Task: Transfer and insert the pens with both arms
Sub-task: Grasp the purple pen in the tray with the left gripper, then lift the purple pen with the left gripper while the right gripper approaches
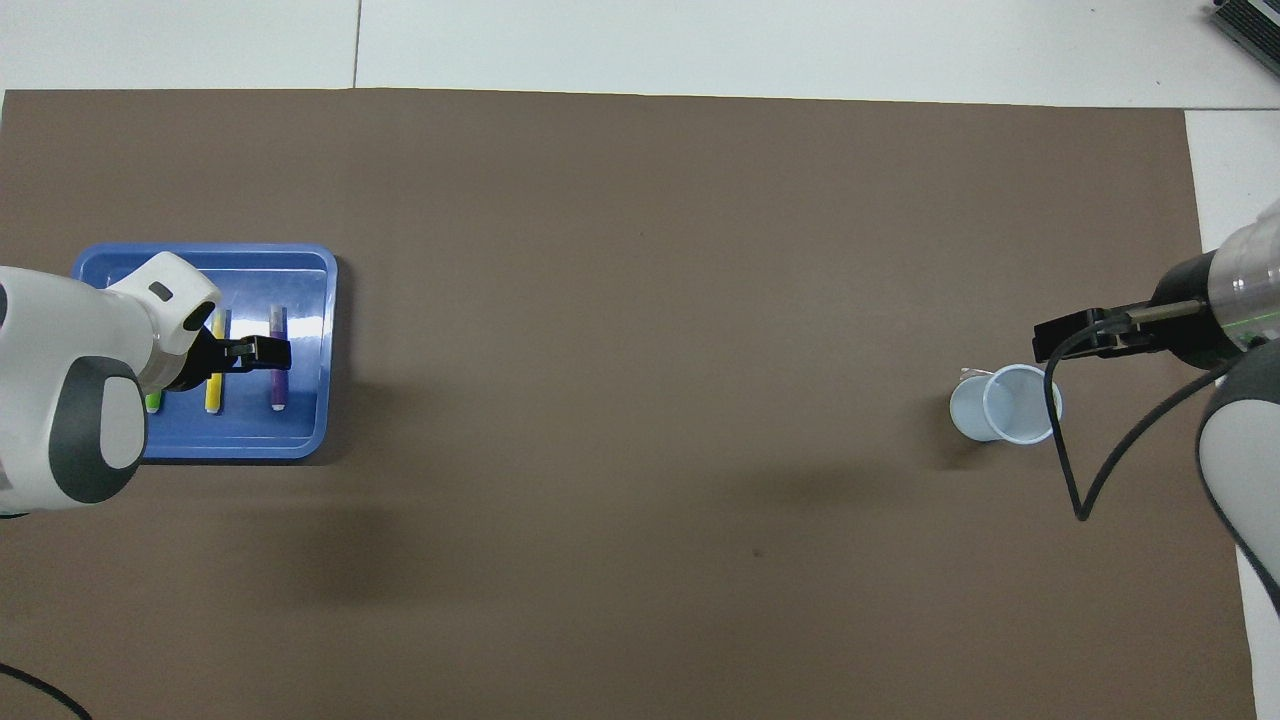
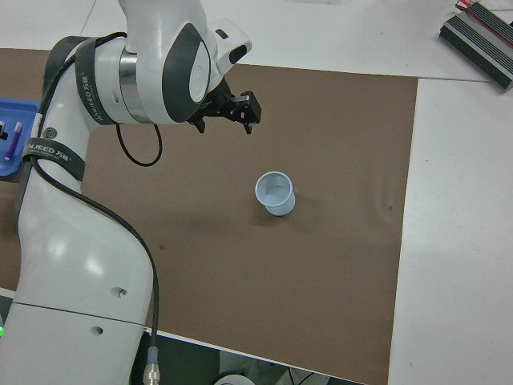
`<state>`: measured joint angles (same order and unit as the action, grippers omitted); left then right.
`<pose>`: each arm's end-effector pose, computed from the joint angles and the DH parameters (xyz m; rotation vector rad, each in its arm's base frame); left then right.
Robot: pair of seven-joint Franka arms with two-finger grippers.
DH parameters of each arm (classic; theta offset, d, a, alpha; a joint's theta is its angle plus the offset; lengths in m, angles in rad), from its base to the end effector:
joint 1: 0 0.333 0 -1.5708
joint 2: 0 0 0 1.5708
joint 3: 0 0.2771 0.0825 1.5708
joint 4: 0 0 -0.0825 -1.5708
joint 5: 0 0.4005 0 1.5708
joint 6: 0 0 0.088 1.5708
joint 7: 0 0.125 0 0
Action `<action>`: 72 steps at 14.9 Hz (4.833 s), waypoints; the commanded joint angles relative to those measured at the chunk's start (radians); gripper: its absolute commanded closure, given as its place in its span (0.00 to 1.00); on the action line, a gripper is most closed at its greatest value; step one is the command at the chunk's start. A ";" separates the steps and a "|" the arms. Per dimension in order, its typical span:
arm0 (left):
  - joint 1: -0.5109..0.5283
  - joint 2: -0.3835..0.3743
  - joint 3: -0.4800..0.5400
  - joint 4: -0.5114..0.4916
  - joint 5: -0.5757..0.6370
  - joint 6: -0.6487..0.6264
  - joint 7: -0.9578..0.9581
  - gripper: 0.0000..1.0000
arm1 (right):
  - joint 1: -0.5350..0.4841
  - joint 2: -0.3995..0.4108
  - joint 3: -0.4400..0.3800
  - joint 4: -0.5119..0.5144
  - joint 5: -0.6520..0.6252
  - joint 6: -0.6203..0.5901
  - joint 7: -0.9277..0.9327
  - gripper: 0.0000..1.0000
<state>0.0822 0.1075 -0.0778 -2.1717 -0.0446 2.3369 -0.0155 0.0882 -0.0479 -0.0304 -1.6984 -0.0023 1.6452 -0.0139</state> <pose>0.5647 0.0010 0.2822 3.0977 0.0784 0.0894 0.5614 0.0319 0.5386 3.1386 0.1129 -0.0083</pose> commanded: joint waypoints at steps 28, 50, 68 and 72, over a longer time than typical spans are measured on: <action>-0.025 0.126 0.007 0.050 -0.012 0.087 0.002 1.00 | 0.099 -0.110 0.001 -0.237 0.209 0.150 0.069 0.00; -0.068 0.012 -0.092 0.305 -0.454 -0.335 -1.047 1.00 | 0.304 -0.063 0.009 -0.245 0.600 0.462 0.507 0.00; -0.148 -0.149 -0.103 0.230 -0.618 -0.396 -1.564 1.00 | 0.591 0.200 0.009 -0.113 0.778 0.973 0.735 0.09; -0.160 -0.154 -0.103 0.230 -0.618 -0.412 -1.560 1.00 | 0.607 0.209 0.010 -0.109 0.768 1.002 0.744 0.15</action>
<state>-0.0572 -0.0162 -0.1911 -1.9164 -0.6469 1.9398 -1.5658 0.6895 0.1413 -0.0190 -1.8255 0.7580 2.6258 0.7170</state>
